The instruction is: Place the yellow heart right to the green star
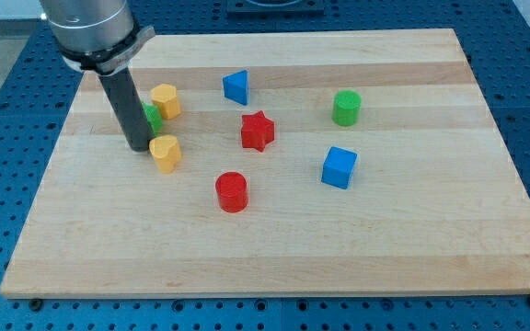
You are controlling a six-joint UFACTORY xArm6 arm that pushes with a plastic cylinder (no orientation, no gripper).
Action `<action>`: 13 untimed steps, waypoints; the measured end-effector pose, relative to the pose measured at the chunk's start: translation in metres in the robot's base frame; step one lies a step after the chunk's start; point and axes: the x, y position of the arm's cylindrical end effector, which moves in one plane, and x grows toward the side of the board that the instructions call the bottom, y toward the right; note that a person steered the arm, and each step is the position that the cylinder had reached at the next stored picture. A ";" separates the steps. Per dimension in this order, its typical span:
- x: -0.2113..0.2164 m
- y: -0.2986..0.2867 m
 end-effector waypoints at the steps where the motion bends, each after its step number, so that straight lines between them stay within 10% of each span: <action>1: 0.039 0.000; 2: 0.106 0.000; 4: 0.099 0.062; 6: 0.093 -0.006; 13: 0.053 0.020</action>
